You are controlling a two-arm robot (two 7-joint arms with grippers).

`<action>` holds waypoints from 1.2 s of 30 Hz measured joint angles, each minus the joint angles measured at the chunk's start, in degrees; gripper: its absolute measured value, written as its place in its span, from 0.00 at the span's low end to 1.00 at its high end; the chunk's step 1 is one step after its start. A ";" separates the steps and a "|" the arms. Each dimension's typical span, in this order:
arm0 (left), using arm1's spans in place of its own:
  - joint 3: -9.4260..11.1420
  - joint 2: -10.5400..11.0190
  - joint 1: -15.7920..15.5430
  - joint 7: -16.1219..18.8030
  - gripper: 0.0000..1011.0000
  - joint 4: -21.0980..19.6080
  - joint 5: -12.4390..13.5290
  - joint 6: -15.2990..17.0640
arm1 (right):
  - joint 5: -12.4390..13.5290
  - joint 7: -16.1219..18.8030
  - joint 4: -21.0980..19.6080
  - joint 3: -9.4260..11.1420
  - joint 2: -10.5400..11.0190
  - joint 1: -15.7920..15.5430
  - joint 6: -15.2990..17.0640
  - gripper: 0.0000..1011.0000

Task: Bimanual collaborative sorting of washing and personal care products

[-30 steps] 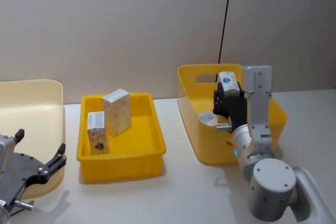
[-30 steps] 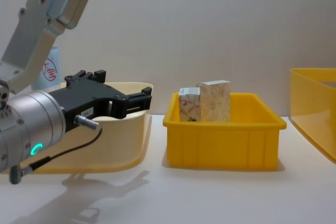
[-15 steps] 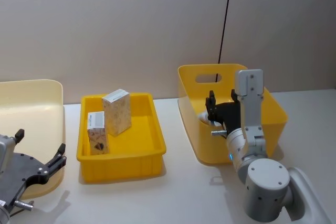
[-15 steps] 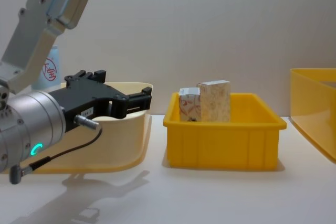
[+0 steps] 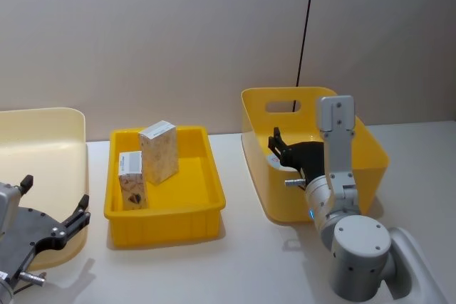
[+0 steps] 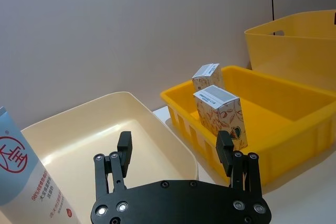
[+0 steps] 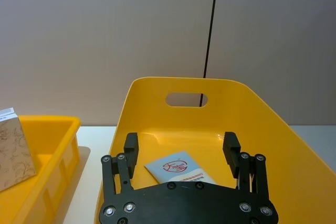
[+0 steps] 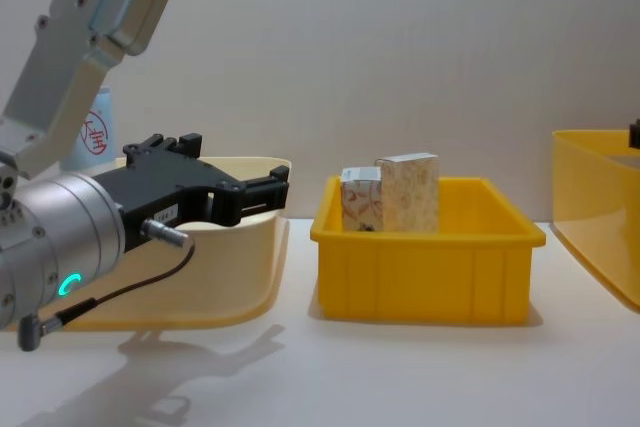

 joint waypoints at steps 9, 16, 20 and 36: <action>0.00 0.00 0.00 0.00 0.99 0.00 0.00 0.00 | 0.13 0.80 -0.02 0.19 -0.09 -0.12 -2.02 0.99; 0.00 0.00 0.00 0.00 0.99 0.00 0.00 0.00 | 1.27 2.67 -0.35 0.39 -0.04 -0.54 -6.03 0.99; 0.00 0.00 0.00 0.00 0.99 0.00 0.00 0.00 | 2.41 4.62 -0.68 0.48 0.12 -0.85 -9.32 0.99; 0.00 0.00 0.00 0.00 0.99 0.00 0.00 0.00 | 5.17 8.29 -1.94 0.16 1.10 -2.04 -14.22 0.99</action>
